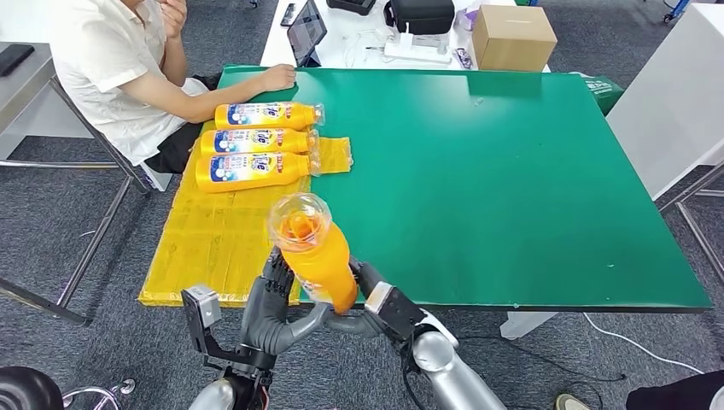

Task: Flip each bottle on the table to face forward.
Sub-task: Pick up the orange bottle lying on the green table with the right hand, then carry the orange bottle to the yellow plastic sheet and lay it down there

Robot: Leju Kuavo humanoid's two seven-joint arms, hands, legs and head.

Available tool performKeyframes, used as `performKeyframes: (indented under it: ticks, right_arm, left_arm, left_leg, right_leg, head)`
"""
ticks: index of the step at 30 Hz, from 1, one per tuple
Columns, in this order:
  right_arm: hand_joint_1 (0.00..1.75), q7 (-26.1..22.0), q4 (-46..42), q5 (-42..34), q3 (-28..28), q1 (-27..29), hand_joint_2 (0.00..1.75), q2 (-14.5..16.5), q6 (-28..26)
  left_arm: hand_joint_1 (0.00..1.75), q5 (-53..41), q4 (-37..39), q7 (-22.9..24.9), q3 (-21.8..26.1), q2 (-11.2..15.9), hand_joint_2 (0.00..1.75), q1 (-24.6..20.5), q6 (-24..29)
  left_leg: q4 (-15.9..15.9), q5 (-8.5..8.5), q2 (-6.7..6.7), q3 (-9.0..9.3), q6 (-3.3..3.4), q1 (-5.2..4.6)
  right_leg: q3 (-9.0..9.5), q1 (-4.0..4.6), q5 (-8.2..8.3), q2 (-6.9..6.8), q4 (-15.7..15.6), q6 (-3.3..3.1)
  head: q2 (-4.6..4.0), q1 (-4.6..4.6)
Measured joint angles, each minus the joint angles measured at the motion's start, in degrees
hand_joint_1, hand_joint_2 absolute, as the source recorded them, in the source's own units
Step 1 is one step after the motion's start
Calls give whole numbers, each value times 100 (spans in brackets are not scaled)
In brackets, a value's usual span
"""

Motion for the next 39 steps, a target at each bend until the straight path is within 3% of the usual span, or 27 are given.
performKeyframes:
  ticks: [13,24,39]
  right_arm:
    - [175,-85,395,-84,279,-172,175,17,36]
    - [175,-75,526,3,280,-167,175,43,-160]
    - [175,-73,691,-43,277,-150,175,51,-258]
  left_arm:
    - [0,586,9,93,25,80,175,4,-737]
    - [0,217,5,95,17,114,175,24,-520]
    - [0,437,7,171,32,142,175,98,-703]
  left_leg:
    - [0,-1,-1,-2,0,0]
    - [0,-1,-1,-3,0,-1]
    - [0,-1,0,-3,0,-1]
  right_leg:
    - [-2,0,0,-1,0,0]
    - [-4,-1,-1,0,0,0]
    - [-4,0,-1,0,0,0]
  head:
    - [0,-1]
    - [0,-1]
    - [0,1]
